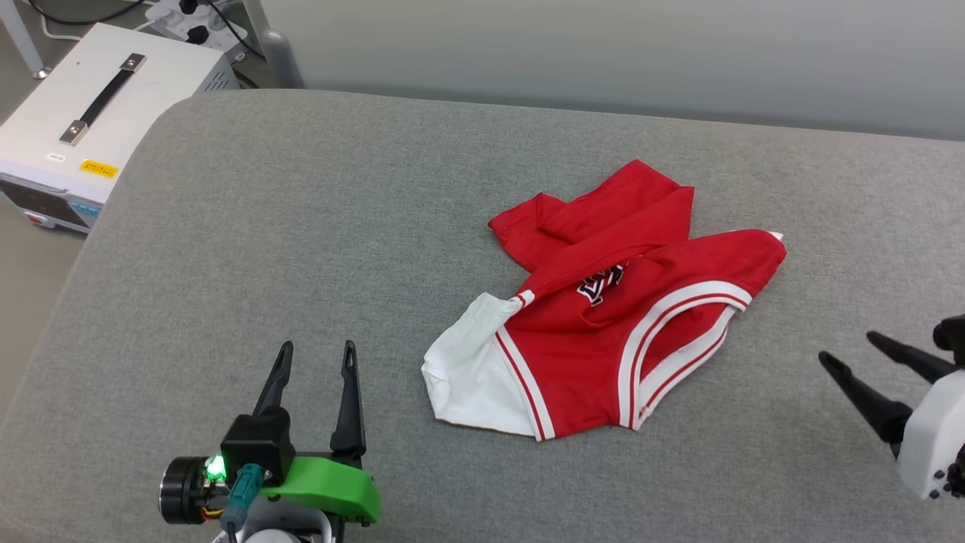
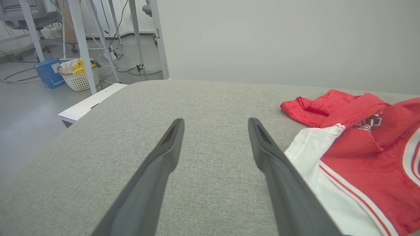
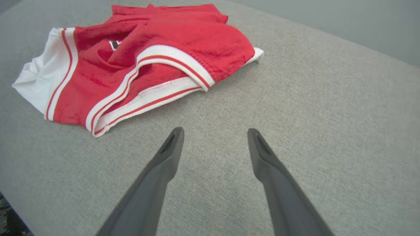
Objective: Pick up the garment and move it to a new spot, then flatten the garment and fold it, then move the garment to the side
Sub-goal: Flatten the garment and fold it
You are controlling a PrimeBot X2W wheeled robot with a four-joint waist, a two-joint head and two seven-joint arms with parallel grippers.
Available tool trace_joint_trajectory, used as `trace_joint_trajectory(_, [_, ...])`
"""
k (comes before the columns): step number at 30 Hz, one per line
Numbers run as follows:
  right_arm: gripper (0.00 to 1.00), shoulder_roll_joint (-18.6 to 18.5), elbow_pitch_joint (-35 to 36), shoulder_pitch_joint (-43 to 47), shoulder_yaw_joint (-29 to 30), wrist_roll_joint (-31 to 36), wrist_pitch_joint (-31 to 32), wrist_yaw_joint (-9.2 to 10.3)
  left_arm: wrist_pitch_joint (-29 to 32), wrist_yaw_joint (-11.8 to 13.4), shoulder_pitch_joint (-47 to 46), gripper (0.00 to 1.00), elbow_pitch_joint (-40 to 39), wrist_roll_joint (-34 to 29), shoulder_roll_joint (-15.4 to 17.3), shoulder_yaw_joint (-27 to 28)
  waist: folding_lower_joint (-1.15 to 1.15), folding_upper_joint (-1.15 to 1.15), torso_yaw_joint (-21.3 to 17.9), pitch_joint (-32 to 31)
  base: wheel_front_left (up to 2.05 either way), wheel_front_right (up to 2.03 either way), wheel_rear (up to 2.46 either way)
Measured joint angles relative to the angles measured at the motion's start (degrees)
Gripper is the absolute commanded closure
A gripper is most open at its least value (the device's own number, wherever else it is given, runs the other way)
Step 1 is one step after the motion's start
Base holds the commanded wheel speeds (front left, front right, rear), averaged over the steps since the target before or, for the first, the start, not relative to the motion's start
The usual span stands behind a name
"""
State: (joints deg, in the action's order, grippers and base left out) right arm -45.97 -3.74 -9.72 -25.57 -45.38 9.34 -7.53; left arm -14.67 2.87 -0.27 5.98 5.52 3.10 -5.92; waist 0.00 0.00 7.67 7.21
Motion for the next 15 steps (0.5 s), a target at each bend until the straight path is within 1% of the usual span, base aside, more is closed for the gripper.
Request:
trace_joint_trajectory(4, [0.0,1.9,1.6,-0.6,7.0,3.8,0.1,0.0,0.0,-0.4,0.0,0.0,0.0,0.0,0.0,0.0,0.0,0.0,0.6,0.1,0.0,0.0,0.0])
trace_joint_trajectory(6, [0.0,2.5,2.4,-3.0,9.6,4.8,1.8,0.0,0.0,-0.4,0.0,0.0,-0.1,0.0,0.0,-0.2,0.0,0.0,0.9,0.5,0.0,0.0,0.0])
trace_joint_trajectory(8, [0.0,2.3,2.8,-6.4,11.0,5.5,4.0,0.0,0.0,-0.5,-0.1,0.0,-0.1,0.0,0.0,-0.6,0.0,0.0,1.2,1.0,0.0,0.0,0.0])
trace_joint_trajectory(11, [0.0,2.4,2.0,-13.3,11.6,5.3,9.0,0.0,0.0,-0.4,-0.2,0.0,-0.3,0.1,0.0,-1.4,0.0,0.0,1.9,2.0,0.0,0.0,0.0])
trace_joint_trajectory(14, [0.0,2.3,-0.5,-19.8,10.4,4.5,15.4,0.0,0.0,-0.4,-1.0,0.0,-0.5,0.4,0.0,-2.0,0.0,0.0,2.6,3.3,0.0,0.0,0.0])
trace_joint_trajectory(15, [0.0,2.3,-2.0,-22.0,9.5,4.0,18.5,0.0,0.0,-0.3,-1.4,0.0,-0.7,0.6,0.0,-2.2,0.0,0.0,2.8,3.8,0.0,0.0,0.0])
